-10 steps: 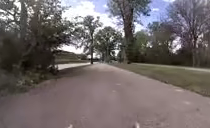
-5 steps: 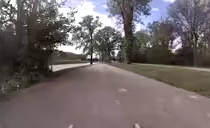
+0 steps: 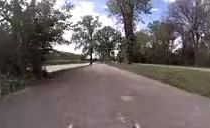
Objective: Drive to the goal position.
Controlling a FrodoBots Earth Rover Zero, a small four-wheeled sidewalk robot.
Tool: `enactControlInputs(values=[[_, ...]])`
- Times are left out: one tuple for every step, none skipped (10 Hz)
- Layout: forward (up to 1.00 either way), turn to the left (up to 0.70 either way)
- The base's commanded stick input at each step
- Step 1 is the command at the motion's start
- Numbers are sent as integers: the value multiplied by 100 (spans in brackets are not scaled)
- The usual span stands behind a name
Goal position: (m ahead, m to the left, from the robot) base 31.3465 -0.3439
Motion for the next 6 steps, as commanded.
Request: enactControlInputs(values=[[100, 0], [100, 0], [100, 0], [100, 0], [100, 0], [100, 0]])
